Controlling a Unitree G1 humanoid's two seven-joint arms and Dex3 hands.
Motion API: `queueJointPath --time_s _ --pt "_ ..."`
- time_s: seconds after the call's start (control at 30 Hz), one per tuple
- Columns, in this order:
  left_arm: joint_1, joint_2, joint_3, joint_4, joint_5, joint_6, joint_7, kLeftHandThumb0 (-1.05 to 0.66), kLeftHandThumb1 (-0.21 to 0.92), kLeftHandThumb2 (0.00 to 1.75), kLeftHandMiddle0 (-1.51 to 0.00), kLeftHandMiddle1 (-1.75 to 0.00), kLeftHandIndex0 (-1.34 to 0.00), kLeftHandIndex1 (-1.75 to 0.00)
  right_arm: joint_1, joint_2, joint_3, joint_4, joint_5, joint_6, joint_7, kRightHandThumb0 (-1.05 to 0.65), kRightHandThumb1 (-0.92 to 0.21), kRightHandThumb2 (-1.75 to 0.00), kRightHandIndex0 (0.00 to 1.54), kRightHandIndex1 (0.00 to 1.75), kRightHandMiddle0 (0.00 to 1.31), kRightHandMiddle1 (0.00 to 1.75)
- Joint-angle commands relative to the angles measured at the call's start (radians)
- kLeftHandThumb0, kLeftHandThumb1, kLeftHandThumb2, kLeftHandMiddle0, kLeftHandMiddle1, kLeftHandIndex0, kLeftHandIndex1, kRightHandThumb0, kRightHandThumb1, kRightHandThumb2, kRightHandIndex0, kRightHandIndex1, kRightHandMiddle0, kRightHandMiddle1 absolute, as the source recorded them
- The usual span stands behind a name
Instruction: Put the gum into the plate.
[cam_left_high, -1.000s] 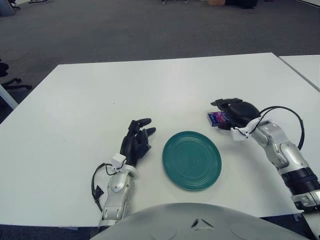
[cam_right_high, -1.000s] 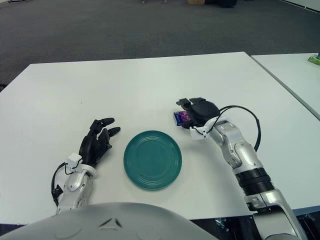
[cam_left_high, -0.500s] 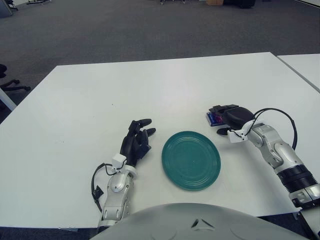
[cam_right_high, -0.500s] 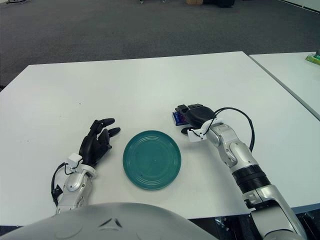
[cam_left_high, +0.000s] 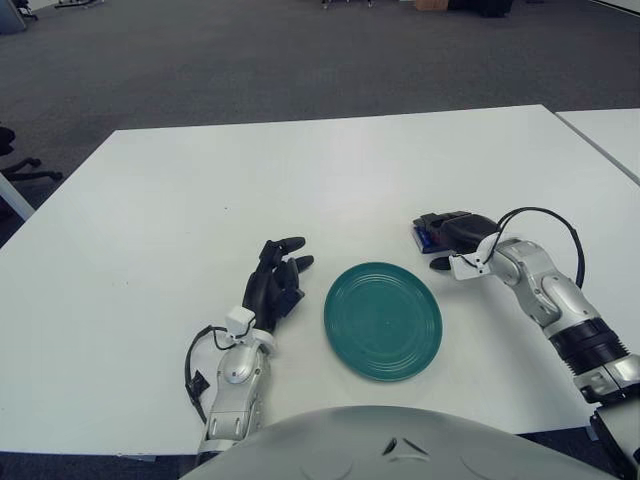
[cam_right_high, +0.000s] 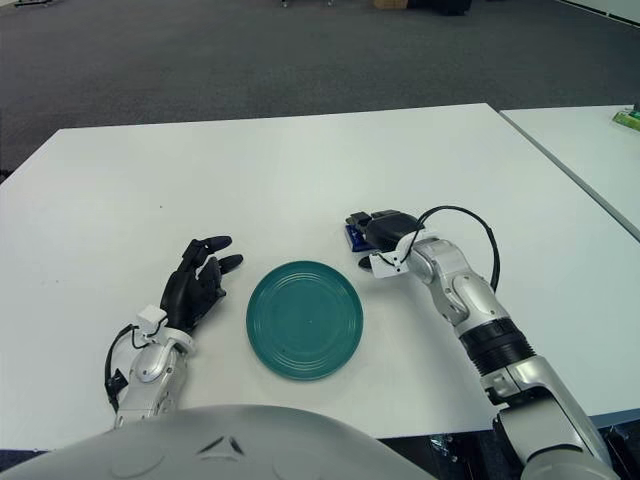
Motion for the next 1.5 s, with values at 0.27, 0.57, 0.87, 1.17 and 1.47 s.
queueJointPath --time_s 0.27,0.57,0.87,1.17,1.47 --pt "0.003 -0.009 -0.01 0.01 -0.004 0.016 0.016 -0.65 0.92 0.8 -0.44 -0.92 -0.28 -1.11 -0.1 -0.01 0.076 0.192 0.009 -0.013 0.046 -0.69 -0.92 -0.46 0.28 0.02 0.0 0.27" --pt "0.007 -0.013 -0.02 0.008 -0.003 0.01 0.025 -0.67 0.92 0.8 -0.45 -0.92 -0.28 -1.11 -0.157 -0.001 0.115 0.302 0.02 -0.025 0.036 -0.7 -0.92 -0.49 0.32 0.03 0.0 0.29" --pt "0.011 -0.013 -0.022 0.002 -0.002 0.003 0.04 -0.68 0.92 0.8 -0.45 -0.91 -0.27 -1.11 -0.158 0.008 0.133 0.373 0.046 -0.057 -0.029 -0.67 -0.92 -0.51 0.53 0.52 0.0 0.79" --pt "0.01 -0.01 -0.02 0.002 -0.001 -0.005 0.043 -0.67 0.92 0.79 -0.45 -0.9 -0.27 -1.11 -0.122 0.019 0.14 0.417 0.059 -0.101 -0.168 -0.41 -0.72 -0.79 0.64 1.7 0.31 1.71" --pt "0.006 -0.004 -0.009 0.006 -0.009 -0.005 0.04 -0.68 0.92 0.79 -0.45 -0.89 -0.28 -1.11 -0.118 0.015 0.16 0.491 0.03 -0.186 -0.387 -0.41 -0.6 -0.95 0.85 1.74 0.4 1.75"
